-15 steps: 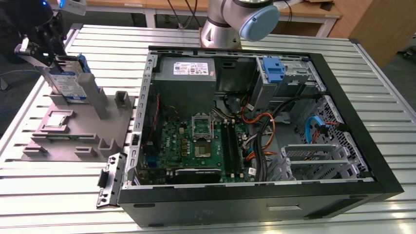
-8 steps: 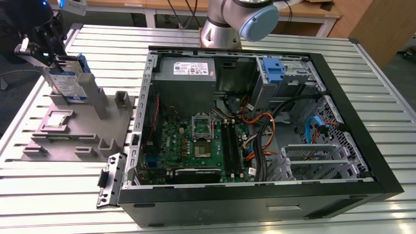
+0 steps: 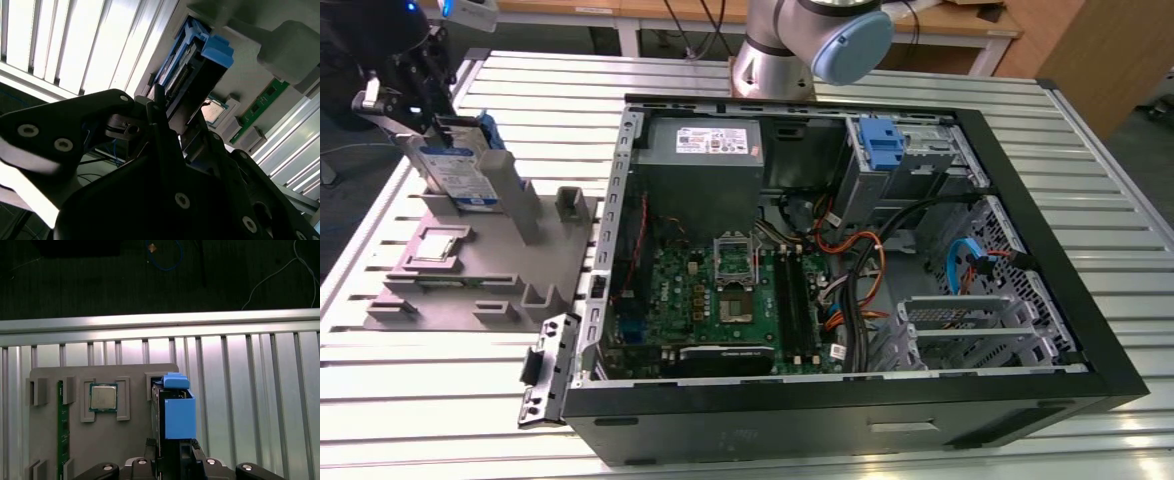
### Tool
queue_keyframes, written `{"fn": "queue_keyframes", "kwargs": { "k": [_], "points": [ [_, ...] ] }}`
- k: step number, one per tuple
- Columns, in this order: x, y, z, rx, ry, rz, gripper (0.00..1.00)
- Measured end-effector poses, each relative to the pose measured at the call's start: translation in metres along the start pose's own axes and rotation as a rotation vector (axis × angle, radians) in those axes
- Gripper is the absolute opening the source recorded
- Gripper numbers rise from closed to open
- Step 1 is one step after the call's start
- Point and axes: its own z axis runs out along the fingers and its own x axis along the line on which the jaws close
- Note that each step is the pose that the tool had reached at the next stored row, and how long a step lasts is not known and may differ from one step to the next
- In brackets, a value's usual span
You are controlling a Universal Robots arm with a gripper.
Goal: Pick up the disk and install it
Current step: 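Pick up the disk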
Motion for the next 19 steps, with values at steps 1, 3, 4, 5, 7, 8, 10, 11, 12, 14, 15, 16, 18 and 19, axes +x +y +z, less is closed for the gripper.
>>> {"fn": "queue_keyframes", "kwargs": {
  "k": [1,3,4,5,7,8,10,11,12,14,15,16,18,19],
  "points": [
    [0.0,0.0,0.0,0.0,0.0,0.0,0.36],
    [0.0,0.0,0.0,0.0,0.0,0.0,0.36],
    [0.0,0.0,0.0,-0.0001,0.0001,0.0,0.36],
    [0.0,0.0,0.0,0.0,0.0,0.0,0.35],
    [0.0,0.0,0.0,0.0,0.0,0.0,0.35],
    [0.0,0.0,0.0,0.0,0.0,0.0,0.35],
    [0.0,0.0,0.0,0.0,0.0,0.0,0.35],
    [0.0,0.0,0.0,0.0,0.0,0.0,0.35],
    [0.0,0.0,0.0,0.0,0.0,0.0,0.35],
    [0.0,0.0,0.0,0.0,0.0,0.0,0.35],
    [0.0,0.0,0.0,0.0,0.0,0.0,0.35],
    [0.0,0.0,0.0,0.0,0.0,0.0,0.35],
    [-0.0001,-0.0003,0.0001,-0.0003,0.0002,-0.006,0.35],
    [-0.0001,-0.0004,0.0001,-0.0011,0.0007,-0.014,0.35]
  ]
}}
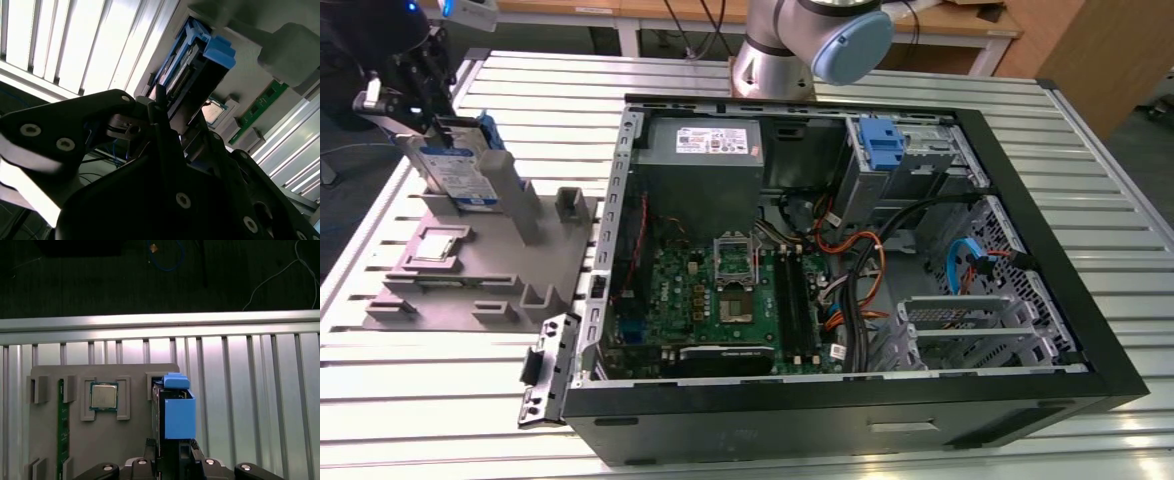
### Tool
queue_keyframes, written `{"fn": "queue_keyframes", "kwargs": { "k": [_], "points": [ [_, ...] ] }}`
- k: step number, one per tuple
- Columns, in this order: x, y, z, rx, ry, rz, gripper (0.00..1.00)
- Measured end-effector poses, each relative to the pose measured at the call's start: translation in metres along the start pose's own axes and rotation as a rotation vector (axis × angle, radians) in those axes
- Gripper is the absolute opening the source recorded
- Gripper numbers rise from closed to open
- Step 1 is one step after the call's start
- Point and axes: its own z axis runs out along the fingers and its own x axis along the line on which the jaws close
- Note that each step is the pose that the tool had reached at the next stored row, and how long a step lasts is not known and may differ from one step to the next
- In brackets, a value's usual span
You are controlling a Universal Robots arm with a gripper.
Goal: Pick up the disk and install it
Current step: 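Pick up the disk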
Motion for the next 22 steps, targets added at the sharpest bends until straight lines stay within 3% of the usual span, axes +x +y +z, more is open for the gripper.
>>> {"fn": "queue_keyframes", "kwargs": {
  "k": [19,22],
  "points": [
    [0.0,0.0,-0.0001,-0.0008,0.0006,-0.009,0.35],
    [-0.0002,0.0001,-0.003,-0.0006,0.0005,-0.009,0.35]
  ]
}}
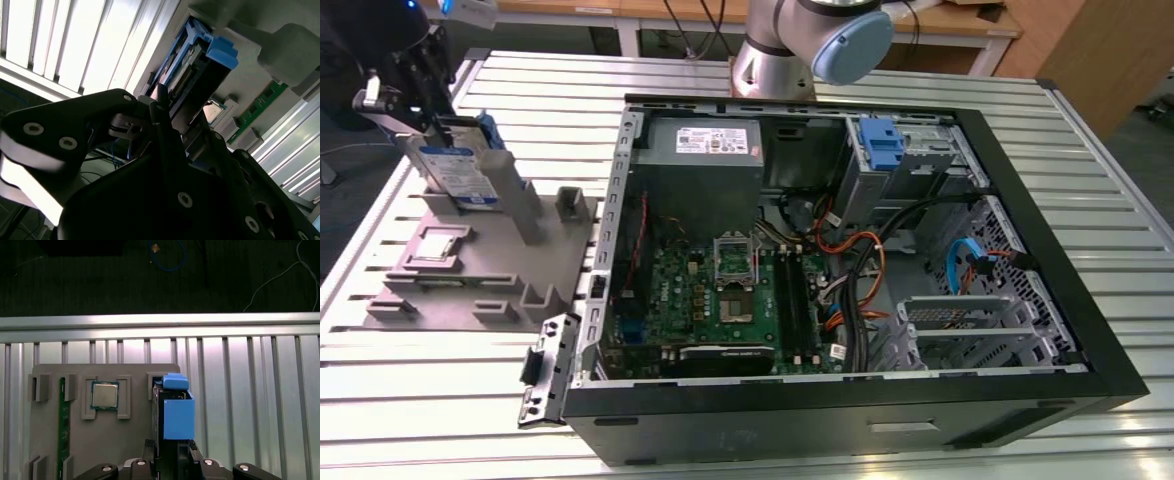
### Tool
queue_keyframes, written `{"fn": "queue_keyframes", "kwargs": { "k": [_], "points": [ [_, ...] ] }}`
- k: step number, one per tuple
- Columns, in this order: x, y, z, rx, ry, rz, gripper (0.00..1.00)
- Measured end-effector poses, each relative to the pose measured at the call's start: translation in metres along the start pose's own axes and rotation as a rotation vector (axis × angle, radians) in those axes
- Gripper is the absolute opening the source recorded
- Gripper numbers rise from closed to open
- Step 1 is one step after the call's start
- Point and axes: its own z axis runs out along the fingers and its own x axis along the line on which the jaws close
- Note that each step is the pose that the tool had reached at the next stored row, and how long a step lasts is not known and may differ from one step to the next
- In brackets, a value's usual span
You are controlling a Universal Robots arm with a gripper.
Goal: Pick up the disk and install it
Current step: 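Pick up the disk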
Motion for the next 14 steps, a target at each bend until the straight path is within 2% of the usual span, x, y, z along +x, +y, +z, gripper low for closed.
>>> {"fn": "queue_keyframes", "kwargs": {
  "k": [14],
  "points": [
    [-0.0001,0.0002,-0.0017,-0.0008,0.0006,-0.007,0.35]
  ]
}}
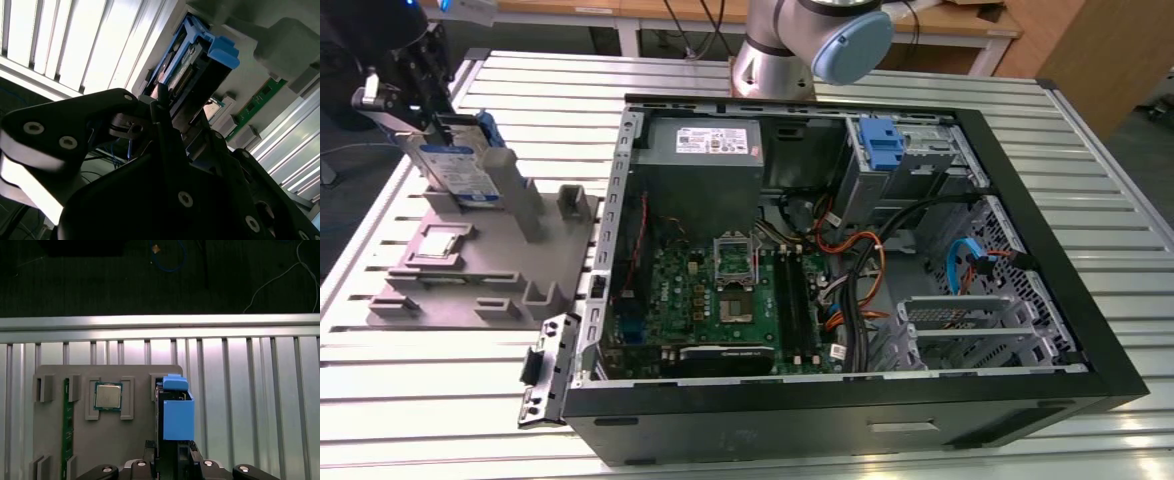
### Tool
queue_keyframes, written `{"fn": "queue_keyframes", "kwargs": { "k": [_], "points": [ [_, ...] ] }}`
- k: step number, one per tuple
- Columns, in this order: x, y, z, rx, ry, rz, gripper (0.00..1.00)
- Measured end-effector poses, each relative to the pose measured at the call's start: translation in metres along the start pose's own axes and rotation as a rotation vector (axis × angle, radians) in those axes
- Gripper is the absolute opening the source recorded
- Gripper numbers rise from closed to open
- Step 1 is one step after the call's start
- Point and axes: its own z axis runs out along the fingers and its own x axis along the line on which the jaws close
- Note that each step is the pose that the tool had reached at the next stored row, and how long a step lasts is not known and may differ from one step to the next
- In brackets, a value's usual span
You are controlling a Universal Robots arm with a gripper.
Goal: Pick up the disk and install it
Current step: 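Pick up the disk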
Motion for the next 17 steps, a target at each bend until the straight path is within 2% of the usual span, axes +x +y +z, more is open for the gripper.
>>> {"fn": "queue_keyframes", "kwargs": {
  "k": [4,17],
  "points": [
    [0.0001,0.0,0.0003,-0.0029,0.0024,-0.034,0.35],
    [0.0008,-0.0001,0.0031,-0.0031,0.0045,-0.037,0.35]
  ]
}}
